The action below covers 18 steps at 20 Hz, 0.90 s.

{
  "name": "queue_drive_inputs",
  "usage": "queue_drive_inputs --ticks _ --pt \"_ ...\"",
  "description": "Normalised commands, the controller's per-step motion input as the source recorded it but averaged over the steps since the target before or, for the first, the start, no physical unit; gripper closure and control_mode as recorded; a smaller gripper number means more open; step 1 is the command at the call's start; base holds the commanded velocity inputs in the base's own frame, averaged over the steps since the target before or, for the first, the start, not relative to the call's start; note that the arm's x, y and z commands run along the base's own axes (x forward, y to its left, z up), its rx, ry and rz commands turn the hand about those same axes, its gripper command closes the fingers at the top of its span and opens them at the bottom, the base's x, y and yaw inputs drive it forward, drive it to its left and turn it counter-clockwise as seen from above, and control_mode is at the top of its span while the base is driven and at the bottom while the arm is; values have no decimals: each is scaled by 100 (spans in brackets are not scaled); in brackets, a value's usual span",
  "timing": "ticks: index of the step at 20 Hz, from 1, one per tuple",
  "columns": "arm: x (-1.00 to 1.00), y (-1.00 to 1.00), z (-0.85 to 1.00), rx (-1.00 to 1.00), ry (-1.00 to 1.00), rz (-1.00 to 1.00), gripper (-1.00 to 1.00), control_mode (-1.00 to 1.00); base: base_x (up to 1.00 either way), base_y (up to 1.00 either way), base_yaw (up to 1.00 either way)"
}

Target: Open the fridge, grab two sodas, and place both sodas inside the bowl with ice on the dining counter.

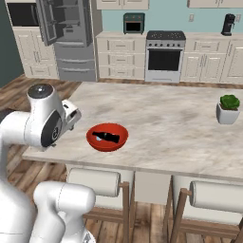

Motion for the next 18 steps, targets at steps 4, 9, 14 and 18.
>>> queue_drive_inputs --ticks 4,9,14,18 --pt "-100 8 33 17 0 -41 -100 -100 0 0 0" --pt "-100 -4 37 19 0 -41 -100 -100 0 0 0" --pt "-91 0 10 13 0 -41 -100 -100 0 0 0" --pt "-52 0 1 4 0 -33 -100 -100 0 0 0"
